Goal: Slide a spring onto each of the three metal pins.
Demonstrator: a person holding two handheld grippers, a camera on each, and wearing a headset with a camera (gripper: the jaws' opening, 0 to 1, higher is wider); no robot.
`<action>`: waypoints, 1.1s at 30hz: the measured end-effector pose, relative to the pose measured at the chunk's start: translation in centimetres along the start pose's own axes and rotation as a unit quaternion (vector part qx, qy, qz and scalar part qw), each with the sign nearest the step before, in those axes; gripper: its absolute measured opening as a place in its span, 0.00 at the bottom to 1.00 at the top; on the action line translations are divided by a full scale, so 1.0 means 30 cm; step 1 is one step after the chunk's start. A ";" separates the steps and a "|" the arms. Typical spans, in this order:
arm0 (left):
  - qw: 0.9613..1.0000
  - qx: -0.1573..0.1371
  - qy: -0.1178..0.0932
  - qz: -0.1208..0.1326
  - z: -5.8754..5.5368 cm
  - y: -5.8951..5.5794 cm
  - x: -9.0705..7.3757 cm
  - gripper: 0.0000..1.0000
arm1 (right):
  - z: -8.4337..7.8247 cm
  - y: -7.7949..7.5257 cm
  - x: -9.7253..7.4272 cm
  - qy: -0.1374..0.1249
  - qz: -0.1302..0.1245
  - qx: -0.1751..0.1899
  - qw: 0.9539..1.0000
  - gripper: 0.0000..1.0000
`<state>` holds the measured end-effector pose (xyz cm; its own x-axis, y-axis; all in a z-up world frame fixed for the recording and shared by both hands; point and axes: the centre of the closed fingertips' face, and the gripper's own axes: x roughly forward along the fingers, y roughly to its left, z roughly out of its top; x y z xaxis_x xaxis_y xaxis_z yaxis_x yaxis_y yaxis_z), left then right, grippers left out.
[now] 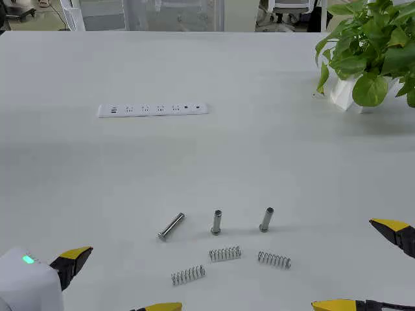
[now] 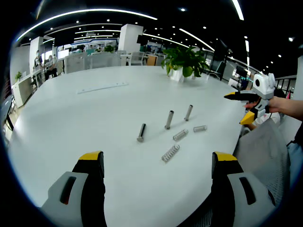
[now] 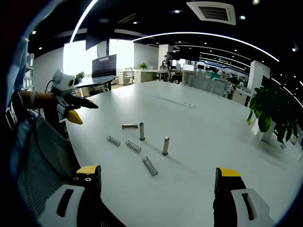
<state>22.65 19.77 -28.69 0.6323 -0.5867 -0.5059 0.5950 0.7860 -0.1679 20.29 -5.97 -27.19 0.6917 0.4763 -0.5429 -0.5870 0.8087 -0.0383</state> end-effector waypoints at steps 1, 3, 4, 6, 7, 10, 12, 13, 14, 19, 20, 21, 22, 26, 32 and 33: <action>1.000 0.000 0.000 0.000 -0.001 -0.001 -0.001 0.93 | 0.003 0.004 -0.001 -0.001 0.001 -0.001 1.000 0.99; 1.000 -0.003 -0.001 -0.001 0.000 -0.003 -0.002 0.93 | 0.005 0.009 -0.001 -0.001 0.003 -0.002 1.000 0.99; 1.000 -0.004 -0.001 -0.001 0.000 -0.003 -0.003 0.93 | 0.004 0.008 -0.001 -0.001 0.002 -0.003 1.000 0.99; 1.000 -0.007 -0.003 -0.001 0.002 -0.003 -0.004 0.93 | 0.000 0.006 -0.002 0.002 0.002 -0.005 1.000 0.99; 1.000 -0.007 -0.003 -0.002 0.002 -0.003 -0.004 0.93 | -0.002 0.005 -0.003 0.002 0.002 -0.006 1.000 0.99; 1.000 -0.005 -0.002 -0.002 0.000 -0.003 -0.004 0.93 | -0.009 0.004 -0.005 0.002 0.003 -0.005 1.000 0.99; 1.000 -0.004 -0.001 -0.002 -0.001 -0.003 -0.004 0.93 | -0.024 0.001 -0.005 0.005 0.004 -0.003 1.000 0.99; 1.000 -0.003 0.000 -0.002 -0.002 -0.003 -0.005 0.93 | -0.033 -0.001 -0.005 0.008 0.003 -0.002 1.000 0.99; 1.000 -0.003 0.001 -0.002 -0.003 -0.003 -0.005 0.93 | -0.036 -0.001 -0.007 0.009 0.003 -0.001 1.000 0.99; 1.000 -0.003 0.004 -0.003 -0.011 -0.003 -0.004 0.93 | -0.054 -0.001 -0.009 0.011 0.002 0.003 1.000 0.99; 1.000 -0.002 0.006 -0.003 -0.013 -0.003 -0.004 0.93 | -0.057 -0.001 -0.009 0.010 0.002 0.003 1.000 0.99; 1.000 -0.002 0.007 -0.004 -0.016 -0.004 -0.004 0.93 | -0.062 0.000 -0.009 0.010 0.001 0.005 1.000 0.99; 1.000 -0.002 0.007 -0.004 -0.016 -0.005 -0.005 0.93 | -0.065 0.000 -0.009 0.010 0.001 0.007 1.000 0.99; 1.000 -0.001 0.007 -0.005 -0.016 -0.006 -0.004 0.93 | -0.076 0.006 -0.009 0.012 0.003 0.010 1.000 0.99; 1.000 -0.002 0.010 -0.007 -0.024 -0.008 0.003 0.93 | -0.088 0.005 -0.011 0.016 0.001 0.008 1.000 0.99; 1.000 -0.002 0.011 -0.007 -0.028 -0.008 0.005 0.93 | -0.089 0.005 -0.012 0.016 0.002 0.010 1.000 0.99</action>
<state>22.18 19.66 -29.42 0.6123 -0.5938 -0.5220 0.6021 0.7781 -0.1789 18.84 -6.94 -29.24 0.6751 0.4688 -0.5696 -0.5816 0.8132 -0.0200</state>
